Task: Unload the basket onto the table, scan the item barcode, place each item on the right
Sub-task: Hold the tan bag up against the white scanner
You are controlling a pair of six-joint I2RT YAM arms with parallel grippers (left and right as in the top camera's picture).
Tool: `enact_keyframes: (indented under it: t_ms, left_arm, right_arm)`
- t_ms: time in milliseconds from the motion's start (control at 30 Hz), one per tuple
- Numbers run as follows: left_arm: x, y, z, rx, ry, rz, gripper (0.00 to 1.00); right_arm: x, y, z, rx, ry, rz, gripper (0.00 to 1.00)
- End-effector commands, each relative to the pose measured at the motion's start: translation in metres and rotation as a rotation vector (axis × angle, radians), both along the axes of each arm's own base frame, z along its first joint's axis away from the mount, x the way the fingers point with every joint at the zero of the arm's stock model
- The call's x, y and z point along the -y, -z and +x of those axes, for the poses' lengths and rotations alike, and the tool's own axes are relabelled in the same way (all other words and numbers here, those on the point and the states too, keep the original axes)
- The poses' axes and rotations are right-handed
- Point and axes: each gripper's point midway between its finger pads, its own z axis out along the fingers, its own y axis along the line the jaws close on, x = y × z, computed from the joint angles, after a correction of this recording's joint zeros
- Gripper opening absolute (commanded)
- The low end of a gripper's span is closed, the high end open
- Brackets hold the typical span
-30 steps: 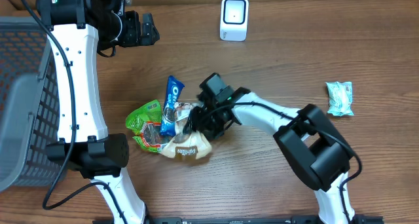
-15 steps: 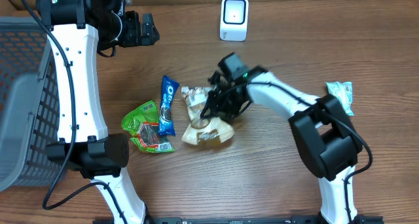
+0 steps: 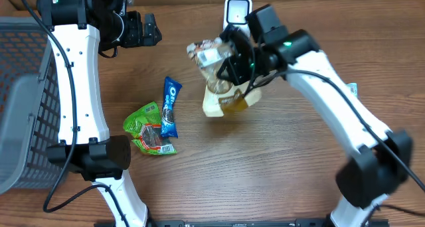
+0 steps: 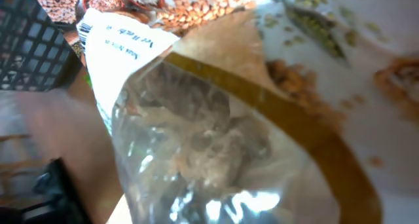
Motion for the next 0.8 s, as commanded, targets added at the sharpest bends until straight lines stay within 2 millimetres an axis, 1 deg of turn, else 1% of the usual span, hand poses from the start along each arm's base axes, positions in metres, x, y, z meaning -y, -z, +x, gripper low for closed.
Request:
enact_keyframes:
  t_ms: [0,100,267,400,667,767]
  left_arm:
    - [0.002,-0.001,-0.001,-0.001,-0.011,-0.002,1.0]
    - [0.002,-0.001,-0.001,-0.001,-0.011,-0.002,1.0]
    - [0.002,-0.001,-0.001,-0.001,-0.011,-0.002,1.0]
    - [0.002,-0.001,-0.001,-0.001,-0.011,-0.002,1.0]
    - [0.002,-0.001,-0.001,-0.001,-0.011,-0.002,1.0]
    - [0.002,-0.001,-0.001,-0.001,-0.011,-0.002,1.0]
  right_arm:
    - [0.022,-0.029,0.015,0.169,0.072,-0.092,0.04]
    - [0.032,-0.037,0.023,0.221,0.115,-0.125,0.04]
    - [0.042,-0.037,0.03,0.248,0.127,-0.154,0.04]
    - [0.049,-0.039,0.039,0.279,0.162,-0.176,0.04]
    - [0.047,-0.047,0.047,0.322,0.173,-0.157,0.04]
    - [0.048,-0.056,0.06,0.387,0.206,-0.154,0.04]
